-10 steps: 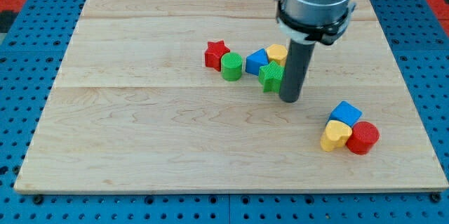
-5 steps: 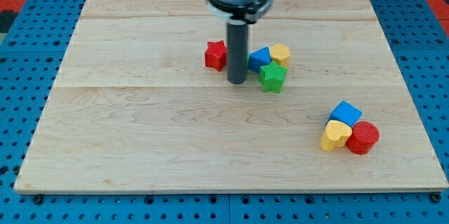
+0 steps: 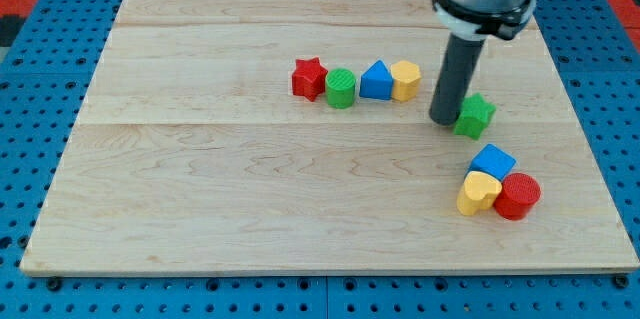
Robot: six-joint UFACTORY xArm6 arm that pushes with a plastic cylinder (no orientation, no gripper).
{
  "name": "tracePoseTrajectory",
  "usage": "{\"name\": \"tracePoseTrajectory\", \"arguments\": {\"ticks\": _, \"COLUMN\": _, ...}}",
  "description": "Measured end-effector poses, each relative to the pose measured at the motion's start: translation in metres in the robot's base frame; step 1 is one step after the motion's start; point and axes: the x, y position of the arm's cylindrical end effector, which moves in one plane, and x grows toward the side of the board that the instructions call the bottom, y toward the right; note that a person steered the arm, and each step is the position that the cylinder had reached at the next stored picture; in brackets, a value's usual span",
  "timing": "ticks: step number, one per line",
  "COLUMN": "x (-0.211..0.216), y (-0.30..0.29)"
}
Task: Place the green star on the top of the cube
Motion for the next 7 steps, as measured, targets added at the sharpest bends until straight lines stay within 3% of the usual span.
{"name": "tracePoseTrajectory", "arguments": {"ticks": 3, "x": -0.05, "y": 0.021}}
{"name": "tracePoseTrajectory", "arguments": {"ticks": 5, "x": -0.051, "y": 0.065}}
{"name": "tracePoseTrajectory", "arguments": {"ticks": 7, "x": -0.017, "y": 0.063}}
